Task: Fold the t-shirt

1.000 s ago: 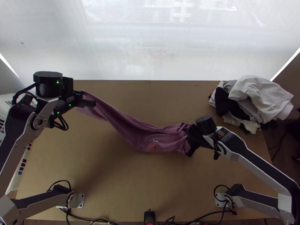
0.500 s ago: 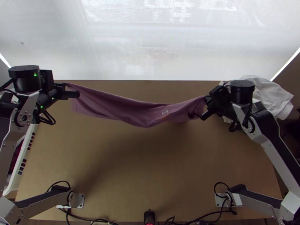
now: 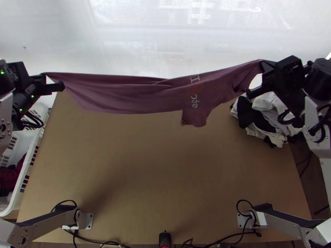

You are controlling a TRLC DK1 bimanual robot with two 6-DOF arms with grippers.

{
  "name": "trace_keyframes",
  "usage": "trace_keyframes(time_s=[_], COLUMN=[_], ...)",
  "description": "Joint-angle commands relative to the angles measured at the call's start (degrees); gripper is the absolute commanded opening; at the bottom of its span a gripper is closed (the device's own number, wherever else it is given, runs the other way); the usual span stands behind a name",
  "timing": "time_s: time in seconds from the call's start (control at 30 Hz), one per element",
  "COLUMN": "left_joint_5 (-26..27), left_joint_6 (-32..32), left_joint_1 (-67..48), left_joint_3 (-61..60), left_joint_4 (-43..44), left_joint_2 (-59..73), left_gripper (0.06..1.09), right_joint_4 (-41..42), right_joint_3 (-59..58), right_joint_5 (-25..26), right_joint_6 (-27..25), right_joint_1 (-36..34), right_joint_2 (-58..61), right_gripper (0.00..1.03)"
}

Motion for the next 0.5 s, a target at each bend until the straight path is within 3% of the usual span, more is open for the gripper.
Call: trace_keyframes(time_s=[0.0, 0.23, 0.47], left_joint_5=[-0.33, -0.77, -0.6], left_joint_6=[-0.51, -0.43, -0.25], left_joint_1=[1.65, 1.83, 0.42], left_joint_3=[9.15, 13.63, 13.46], left_joint_4=[1.53, 2.33, -0.93], left_joint_2=[0.04, -1.54, -5.14], left_gripper=[0.09, 0.09, 0.09], right_joint_4=[7.75, 13.29, 13.46], right_joint_3=[3.28, 3.63, 2.49], right_joint_5=[2.22, 5.12, 7.32], right_joint_6=[-1.14, -5.01, -8.7], right_joint_1=[0.39, 2.59, 6.28], right_joint_2=[-3.76, -7.36, -11.32], right_gripper=[0.03, 0.03, 0.02])
